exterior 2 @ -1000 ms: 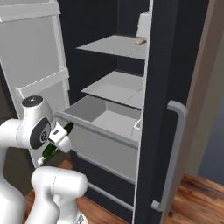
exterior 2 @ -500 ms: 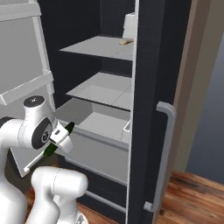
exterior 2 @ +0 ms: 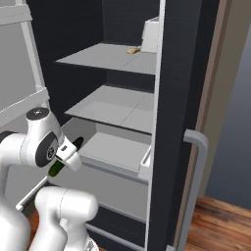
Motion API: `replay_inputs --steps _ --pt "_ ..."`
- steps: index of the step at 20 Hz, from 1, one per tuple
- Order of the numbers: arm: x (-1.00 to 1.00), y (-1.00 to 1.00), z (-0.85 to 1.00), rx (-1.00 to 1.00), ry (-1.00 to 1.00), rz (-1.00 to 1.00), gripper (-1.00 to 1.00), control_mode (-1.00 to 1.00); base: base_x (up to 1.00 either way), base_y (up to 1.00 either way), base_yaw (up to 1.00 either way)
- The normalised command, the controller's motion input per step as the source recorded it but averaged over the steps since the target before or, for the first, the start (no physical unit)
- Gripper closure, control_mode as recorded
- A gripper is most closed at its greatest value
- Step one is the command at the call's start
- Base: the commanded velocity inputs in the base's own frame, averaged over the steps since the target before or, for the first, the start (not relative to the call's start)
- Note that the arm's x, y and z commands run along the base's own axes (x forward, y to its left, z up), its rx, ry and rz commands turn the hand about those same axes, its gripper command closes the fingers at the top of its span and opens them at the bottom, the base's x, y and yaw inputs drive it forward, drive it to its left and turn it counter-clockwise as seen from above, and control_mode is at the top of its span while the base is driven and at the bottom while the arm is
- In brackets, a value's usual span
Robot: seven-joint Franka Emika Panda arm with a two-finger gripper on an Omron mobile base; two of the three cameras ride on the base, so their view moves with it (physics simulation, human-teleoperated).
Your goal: Place the onion and cucumber inside the fridge drawer. Close the drawer after placing the vegetables.
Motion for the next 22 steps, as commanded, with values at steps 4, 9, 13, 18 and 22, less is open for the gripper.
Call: replay_inputs --steps 4,9,13,18,22 --pt "0.01 -0.10 0.01 0.01 0.00 -0.02 1.00 -1.00 0.00 -0.03 -0.03" --pt "0.76 -0.23 0.19 0.03 0.06 -0.02 1.00 -1.00 0.00 0.00 0.00" --pt "1.00 -0.07 0.39 0.02 0.13 0.00 1.00 -1.00 0.00 0.00 0.00" --pt "1.00 0.00 0.12 0.01 0.14 -0.01 1.00 -1.00 0.00 0.00 0.00" --pt "0.99 -0.02 -0.06 0.01 0.06 0.00 1.00 -1.00 0.00 0.00 0.00"
